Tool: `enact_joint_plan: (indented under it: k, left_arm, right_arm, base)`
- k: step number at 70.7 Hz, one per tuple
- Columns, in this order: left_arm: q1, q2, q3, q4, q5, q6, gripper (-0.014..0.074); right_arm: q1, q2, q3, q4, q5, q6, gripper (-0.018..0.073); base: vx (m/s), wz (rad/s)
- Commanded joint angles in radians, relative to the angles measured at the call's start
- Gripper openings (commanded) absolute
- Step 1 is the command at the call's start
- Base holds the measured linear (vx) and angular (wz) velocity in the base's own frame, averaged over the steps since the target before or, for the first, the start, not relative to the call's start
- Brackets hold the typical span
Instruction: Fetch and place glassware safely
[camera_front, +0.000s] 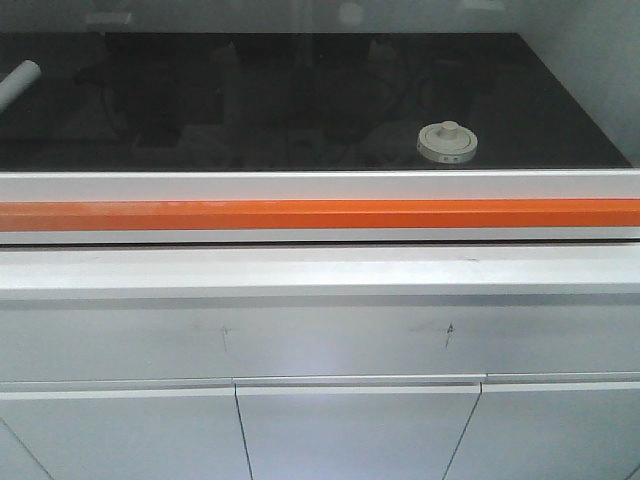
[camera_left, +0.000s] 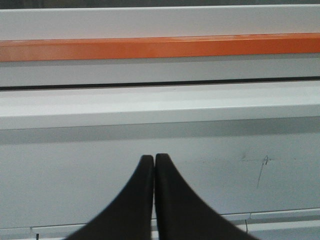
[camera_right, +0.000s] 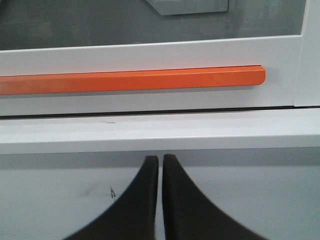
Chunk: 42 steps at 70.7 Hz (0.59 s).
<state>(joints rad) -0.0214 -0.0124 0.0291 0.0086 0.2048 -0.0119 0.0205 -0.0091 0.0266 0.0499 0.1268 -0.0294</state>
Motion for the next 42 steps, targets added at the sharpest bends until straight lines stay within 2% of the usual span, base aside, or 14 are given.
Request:
enact_joint_plan:
  k: [1,6,12,27,34,42]
  left_arm:
    - [-0.005,-0.012,0.026,-0.009,-0.096,-0.008,-0.0007]
    - [-0.005,-0.012,0.026,-0.009,-0.118,-0.008,-0.0007]
    - [-0.005,-0.012,0.026,-0.009,-0.212,-0.008,-0.0007]
    - [-0.005,-0.009,-0.021,-0.009,-0.464,-0.009,-0.0007]
    - [-0.005,0.012,-0.103,-0.009,-0.464,-0.009,-0.0007]
    - [-0.005,0.091,-0.237,-0.009,-0.41,-0.03,-0.0007]
  right_arm:
    - [-0.005,-0.013,0.019,-0.002,-0.087,-0.011,-0.0003]
    - [-0.005,-0.013,0.019,-0.002,-0.099,-0.011,-0.0003]
    - [-0.005,-0.013,0.019,-0.001,-0.121,-0.006,-0.0003]
    - [-0.005,-0.012,-0.017,-0.001,-0.39,-0.004,-0.0003]
    - [-0.005,0.013,-0.104,-0.001,-0.381,-0.004,-0.0003]
    - [-0.005,0.102,-0.238,-0.001,-0.35,-0.015,-0.0003]
  base:
    - [0.0,0.0]
    - [0.0,0.0]
    - [0.0,0.0]
    - [0.0,0.0]
    - [0.0,0.0]
    - [0.0,0.0]
